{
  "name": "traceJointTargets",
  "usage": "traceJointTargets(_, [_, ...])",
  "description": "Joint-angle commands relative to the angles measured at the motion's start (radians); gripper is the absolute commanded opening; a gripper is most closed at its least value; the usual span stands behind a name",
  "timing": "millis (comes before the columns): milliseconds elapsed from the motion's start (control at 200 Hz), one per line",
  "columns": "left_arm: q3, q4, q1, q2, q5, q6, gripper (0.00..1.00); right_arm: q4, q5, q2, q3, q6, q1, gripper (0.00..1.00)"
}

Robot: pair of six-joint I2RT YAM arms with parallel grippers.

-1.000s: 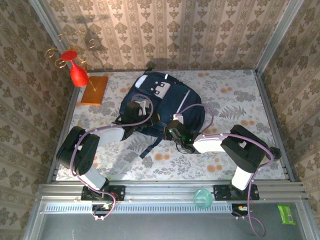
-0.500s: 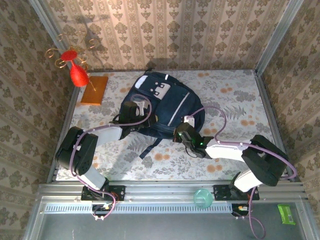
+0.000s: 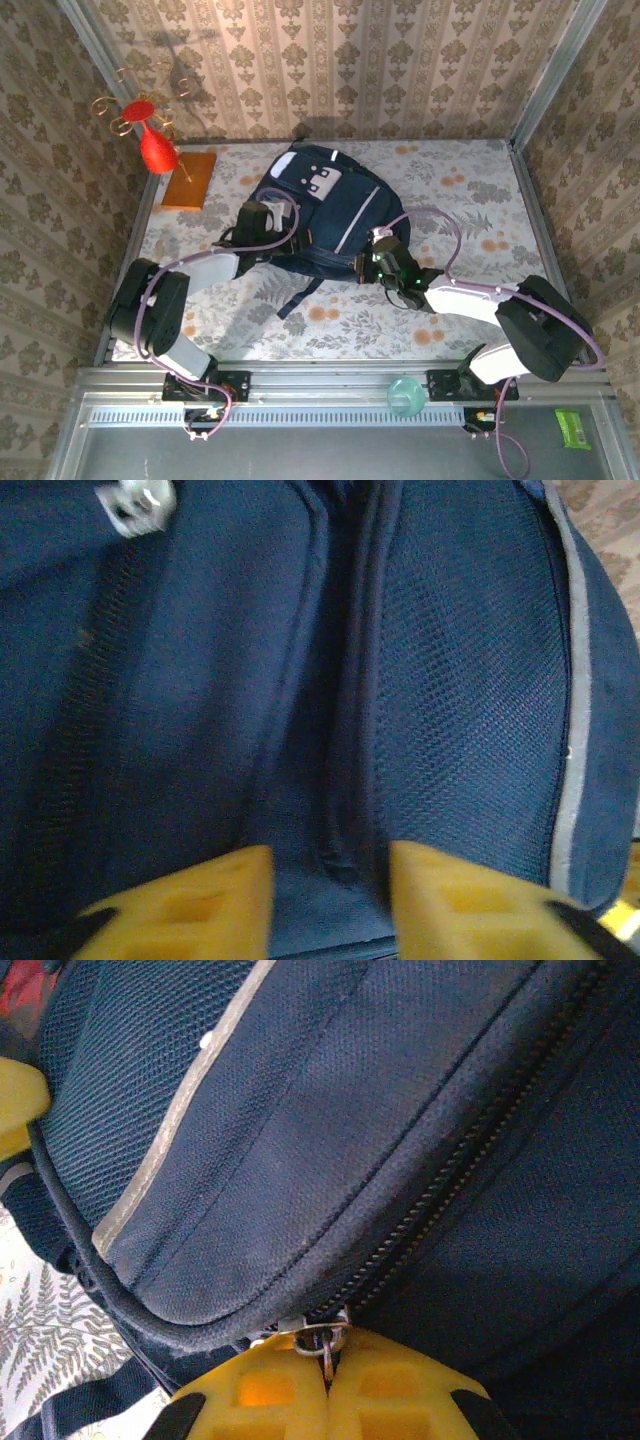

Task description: Pack the student bag

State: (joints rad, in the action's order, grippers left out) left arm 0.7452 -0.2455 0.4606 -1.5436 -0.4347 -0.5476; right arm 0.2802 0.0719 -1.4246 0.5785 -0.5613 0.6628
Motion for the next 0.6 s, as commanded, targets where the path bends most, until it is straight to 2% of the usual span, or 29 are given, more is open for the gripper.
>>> traceJointTargets(0, [-0.015, 0.086, -0.011, 0.098, 0.126, 0.107, 0.46, -0.038, -0.087, 0.063, 0.02, 0.079, -0.008, 0.0])
traceJointTargets(40, [-0.029, 0.087, 0.036, 0.14, 0.162, 0.167, 0.51, -0.042, -0.107, 0.069, 0.024, 0.087, -0.009, 0.0])
traceJointTargets(150, [-0.077, 0.066, 0.151, 0.272, 0.365, 0.395, 0.57, -0.044, -0.178, 0.087, 0.033, 0.107, -0.018, 0.0])
traceJointTargets(210, [-0.101, 0.028, 0.21, 0.308, 0.407, 0.539, 0.57, -0.052, -0.208, 0.095, 0.042, 0.119, -0.022, 0.0])
traceJointTargets(305, [-0.126, -0.035, 0.271, 0.323, 0.403, 0.736, 0.58, -0.062, -0.235, 0.104, 0.053, 0.127, -0.027, 0.0])
traceJointTargets(410, [-0.145, -0.09, 0.308, 0.315, 0.339, 0.92, 0.59, -0.045, -0.27, 0.104, 0.056, 0.11, -0.039, 0.0])
traceJointTargets(595, [-0.102, -0.076, 0.339, 0.245, 0.281, 1.104, 0.64, -0.023, -0.285, 0.098, 0.053, 0.087, -0.042, 0.0])
